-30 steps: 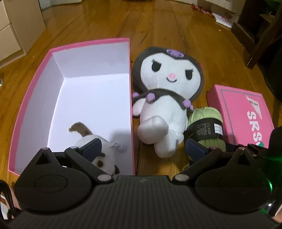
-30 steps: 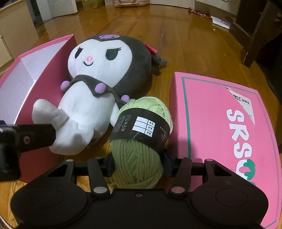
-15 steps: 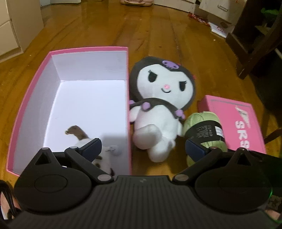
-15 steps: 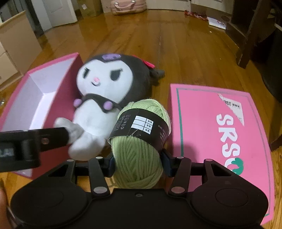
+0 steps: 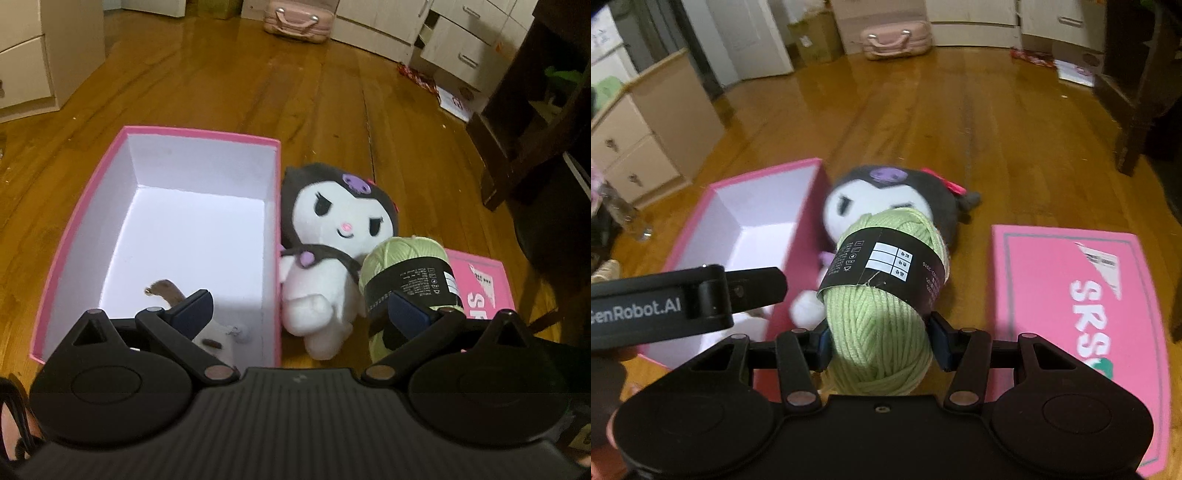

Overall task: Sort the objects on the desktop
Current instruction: 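Grasp the green yarn ball with the right gripper and lift it, then carry the yarn ball into the pink box and open the right gripper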

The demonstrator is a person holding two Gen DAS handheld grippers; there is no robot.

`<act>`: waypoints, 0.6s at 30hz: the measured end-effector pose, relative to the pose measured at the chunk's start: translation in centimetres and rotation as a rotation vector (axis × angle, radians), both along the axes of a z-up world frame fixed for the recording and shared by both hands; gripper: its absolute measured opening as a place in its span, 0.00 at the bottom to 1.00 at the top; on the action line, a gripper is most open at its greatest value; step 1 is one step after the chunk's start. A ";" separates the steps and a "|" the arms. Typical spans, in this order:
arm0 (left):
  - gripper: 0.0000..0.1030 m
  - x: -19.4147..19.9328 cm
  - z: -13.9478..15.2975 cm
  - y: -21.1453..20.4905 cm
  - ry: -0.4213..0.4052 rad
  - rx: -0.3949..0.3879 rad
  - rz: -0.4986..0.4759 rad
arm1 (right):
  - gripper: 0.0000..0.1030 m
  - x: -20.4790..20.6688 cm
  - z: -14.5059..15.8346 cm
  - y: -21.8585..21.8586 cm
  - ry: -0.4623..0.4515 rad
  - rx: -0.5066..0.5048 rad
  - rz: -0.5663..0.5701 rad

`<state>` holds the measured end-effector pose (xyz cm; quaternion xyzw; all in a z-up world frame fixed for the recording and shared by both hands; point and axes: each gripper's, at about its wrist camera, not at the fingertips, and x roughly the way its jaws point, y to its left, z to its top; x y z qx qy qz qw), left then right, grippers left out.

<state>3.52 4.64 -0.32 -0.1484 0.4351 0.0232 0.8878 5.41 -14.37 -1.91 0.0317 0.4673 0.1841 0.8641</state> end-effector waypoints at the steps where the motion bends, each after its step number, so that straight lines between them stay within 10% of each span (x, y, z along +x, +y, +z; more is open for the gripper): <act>1: 1.00 -0.1 0.2 0.5 -0.006 -0.006 0.005 | 0.55 0.0 0.2 0.2 0.001 0.018 0.007; 18: 1.00 -2.3 0.8 9.6 -0.027 -0.067 0.125 | 0.55 -0.7 0.7 8.1 -0.003 0.181 0.206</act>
